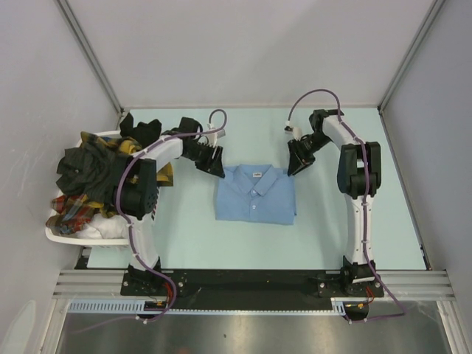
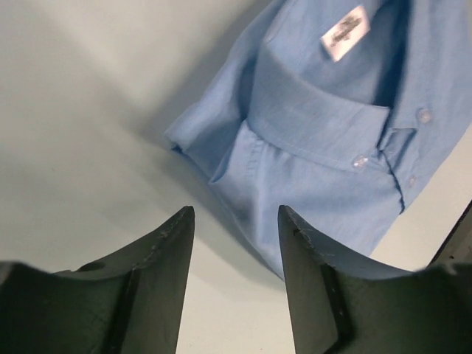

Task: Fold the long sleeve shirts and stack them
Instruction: Fold the shirt

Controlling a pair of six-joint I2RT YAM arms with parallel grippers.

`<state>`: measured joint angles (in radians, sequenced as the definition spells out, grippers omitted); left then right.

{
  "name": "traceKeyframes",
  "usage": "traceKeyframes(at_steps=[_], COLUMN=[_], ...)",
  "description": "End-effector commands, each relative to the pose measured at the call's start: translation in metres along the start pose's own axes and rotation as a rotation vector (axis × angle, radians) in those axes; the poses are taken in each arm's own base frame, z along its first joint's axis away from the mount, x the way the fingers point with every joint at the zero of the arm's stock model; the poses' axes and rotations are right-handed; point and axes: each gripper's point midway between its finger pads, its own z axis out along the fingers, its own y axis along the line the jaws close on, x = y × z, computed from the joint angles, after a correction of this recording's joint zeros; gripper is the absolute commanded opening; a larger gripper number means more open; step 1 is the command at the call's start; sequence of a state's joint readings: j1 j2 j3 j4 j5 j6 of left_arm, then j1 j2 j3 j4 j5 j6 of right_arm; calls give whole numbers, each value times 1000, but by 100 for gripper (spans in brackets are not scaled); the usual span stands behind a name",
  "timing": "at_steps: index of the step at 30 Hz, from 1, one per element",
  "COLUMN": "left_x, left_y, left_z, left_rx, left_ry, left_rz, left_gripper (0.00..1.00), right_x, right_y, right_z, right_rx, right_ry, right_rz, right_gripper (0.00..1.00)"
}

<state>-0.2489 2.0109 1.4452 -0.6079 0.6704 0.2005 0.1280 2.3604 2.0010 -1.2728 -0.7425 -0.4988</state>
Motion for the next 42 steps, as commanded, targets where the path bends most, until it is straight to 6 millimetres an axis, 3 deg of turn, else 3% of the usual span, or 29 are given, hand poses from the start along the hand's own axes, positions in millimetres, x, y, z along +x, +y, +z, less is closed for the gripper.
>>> traceKeyframes(at_steps=[1,2,3,5,7,8,9,10,12,13,15,16,23,29,36,42], left_x=[-69,-75,-83,-86,-88,-90,-102,-99,-115,-109,-118,-114,-104,-98,-89,-85], left_y=[-57,-67,-90,-110,-133,-138,-162,-159,-182,-180,-191,-189,-193,-178,-175,-173], left_z=[-43,-42,-36,-21,9,21,30,52,66,85,97,109,144,157,167,174], left_rx=[54,63,91,138,182,182,198,210,233,255,270,274,270,231,244,234], left_ry=[-206,-209,-200,-171,-112,-91,-103,-72,-101,-76,-93,-78,-57,-34,-11,1], left_rz=[315,369,439,549,642,659,716,703,736,713,732,712,744,763,770,766], left_gripper=[56,57,60,62,64,64,64,64,64,64,64,64,65,65,66,68], right_x=[-12,-4,-9,13,20,39,40,46,62,67,76,78,81,87,96,103], right_y=[2,18,4,16,9,11,7,6,1,0,-8,-11,-16,-12,-7,-1], right_z=[-31,-39,-55,-59,-59,-49,-46,-41,-23,-17,-3,1,19,32,43,37], right_rx=[-23,-84,-82,-136,-127,-135,-125,-130,-142,-149,-144,-143,-151,-177,-186,-197], right_ry=[-137,-176,-273,-324,-390,-379,-401,-400,-381,-374,-368,-368,-398,-373,-335,-310], right_rz=[120,167,188,339,402,455,459,487,567,600,661,677,707,728,752,747], right_gripper=[36,36,37,41,43,43,42,42,40,39,34,33,32,33,32,33])
